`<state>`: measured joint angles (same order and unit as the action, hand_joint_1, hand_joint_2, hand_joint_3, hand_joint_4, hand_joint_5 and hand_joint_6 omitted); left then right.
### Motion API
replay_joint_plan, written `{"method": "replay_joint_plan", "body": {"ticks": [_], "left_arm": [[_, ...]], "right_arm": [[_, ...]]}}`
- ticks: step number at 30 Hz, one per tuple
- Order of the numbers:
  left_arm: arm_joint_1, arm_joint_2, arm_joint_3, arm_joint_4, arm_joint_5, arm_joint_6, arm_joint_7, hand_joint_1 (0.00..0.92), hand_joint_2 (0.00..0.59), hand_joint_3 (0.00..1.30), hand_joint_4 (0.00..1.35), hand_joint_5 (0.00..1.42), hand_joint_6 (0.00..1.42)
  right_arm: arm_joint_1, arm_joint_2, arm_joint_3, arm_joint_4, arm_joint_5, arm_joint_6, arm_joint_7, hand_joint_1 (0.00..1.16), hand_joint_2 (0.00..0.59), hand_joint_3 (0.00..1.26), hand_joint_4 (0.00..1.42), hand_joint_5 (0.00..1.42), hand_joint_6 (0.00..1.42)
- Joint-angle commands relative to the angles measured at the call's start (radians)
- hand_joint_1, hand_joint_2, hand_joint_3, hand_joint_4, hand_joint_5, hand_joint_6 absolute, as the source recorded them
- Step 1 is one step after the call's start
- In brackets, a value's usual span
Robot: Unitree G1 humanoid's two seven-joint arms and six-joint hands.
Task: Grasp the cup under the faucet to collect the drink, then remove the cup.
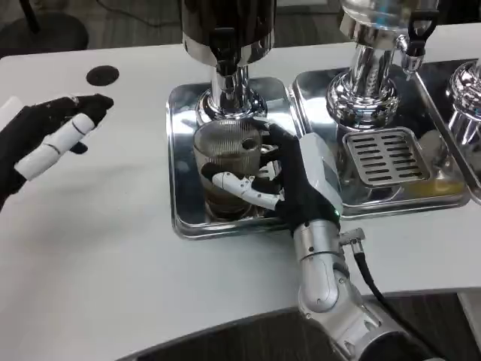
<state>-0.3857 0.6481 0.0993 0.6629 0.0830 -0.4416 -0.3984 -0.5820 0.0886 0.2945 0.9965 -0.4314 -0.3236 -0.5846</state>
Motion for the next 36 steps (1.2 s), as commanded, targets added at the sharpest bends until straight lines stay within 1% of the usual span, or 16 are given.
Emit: {"method": "replay_joint_plan", "body": {"ticks": [1,4,10,13,17,21,24,28,30,31,33,36], "left_arm": [[-0.034,-0.011,-0.019,0.046,-0.024,-0.066,-0.059,0.0,0.173,0.27,0.19,0.21,0.41],[-0.054,-0.016,-0.022,0.092,-0.051,-0.098,-0.111,0.0,0.175,0.24,0.15,0.17,0.35],[-0.079,-0.02,-0.027,0.155,-0.072,-0.158,-0.173,0.0,0.178,0.23,0.14,0.16,0.35],[-0.088,-0.018,-0.041,0.171,-0.067,-0.179,-0.193,0.0,0.177,0.22,0.13,0.16,0.34],[-0.097,-0.019,-0.052,0.188,-0.064,-0.199,-0.207,0.0,0.177,0.22,0.13,0.15,0.34],[-0.099,-0.024,-0.061,0.19,-0.062,-0.221,-0.215,0.0,0.177,0.21,0.13,0.14,0.33],[-0.101,-0.023,-0.072,0.186,-0.053,-0.241,-0.22,0.0,0.181,0.2,0.09,0.12,0.3],[-0.099,-0.013,-0.095,0.17,-0.035,-0.277,-0.215,0.0,0.182,0.18,0.08,0.1,0.27],[-0.096,-0.008,-0.1,0.165,-0.024,-0.292,-0.208,0.0,0.181,0.17,0.05,0.07,0.24],[-0.094,-0.004,-0.104,0.16,-0.009,-0.304,-0.201,0.0,0.181,0.14,0.01,0.04,0.22],[-0.088,0.009,-0.117,0.144,0.027,-0.333,-0.186,0.0,0.181,0.12,0.0,0.02,0.2],[-0.079,0.026,-0.136,0.124,0.08,-0.372,-0.158,0.0,0.174,0.09,0.0,0.0,0.17]], "right_arm": [[0.004,0.004,-0.012,-0.029,-0.001,-0.033,-0.038,0.7,0.187,0.45,0.51,0.75,1.13],[0.008,0.002,-0.017,-0.03,0.0,-0.036,-0.043,0.7,0.187,0.46,0.53,0.77,1.15],[0.021,-0.004,-0.024,-0.062,-0.005,-0.048,-0.068,0.7,0.195,0.47,0.56,0.79,1.17],[0.032,-0.014,-0.027,-0.091,-0.007,-0.05,-0.077,0.7,0.195,0.48,0.56,0.79,1.17],[0.054,-0.028,-0.036,-0.153,-0.007,-0.042,-0.072,0.7,0.195,0.48,0.57,0.79,1.18],[0.086,-0.039,-0.04,-0.221,-0.014,-0.031,-0.06,0.7,0.195,0.48,0.58,0.8,1.18],[0.113,-0.046,-0.038,-0.273,-0.022,-0.013,-0.042,0.7,0.196,0.48,0.58,0.8,1.18],[0.143,-0.055,-0.035,-0.316,-0.029,0.01,-0.02,0.7,0.2,0.49,0.58,0.8,1.18],[0.153,-0.055,-0.038,-0.327,-0.024,0.014,-0.009,0.7,0.202,0.49,0.58,0.8,1.18],[0.158,-0.056,-0.036,-0.335,-0.028,0.018,-0.005,0.7,0.202,0.49,0.58,0.8,1.18],[0.168,-0.057,-0.036,-0.348,-0.024,0.017,0.014,0.7,0.203,0.49,0.58,0.8,1.18],[0.191,-0.059,-0.035,-0.385,-0.031,0.017,0.021,0.7,0.203,0.49,0.58,0.8,1.18]]}}
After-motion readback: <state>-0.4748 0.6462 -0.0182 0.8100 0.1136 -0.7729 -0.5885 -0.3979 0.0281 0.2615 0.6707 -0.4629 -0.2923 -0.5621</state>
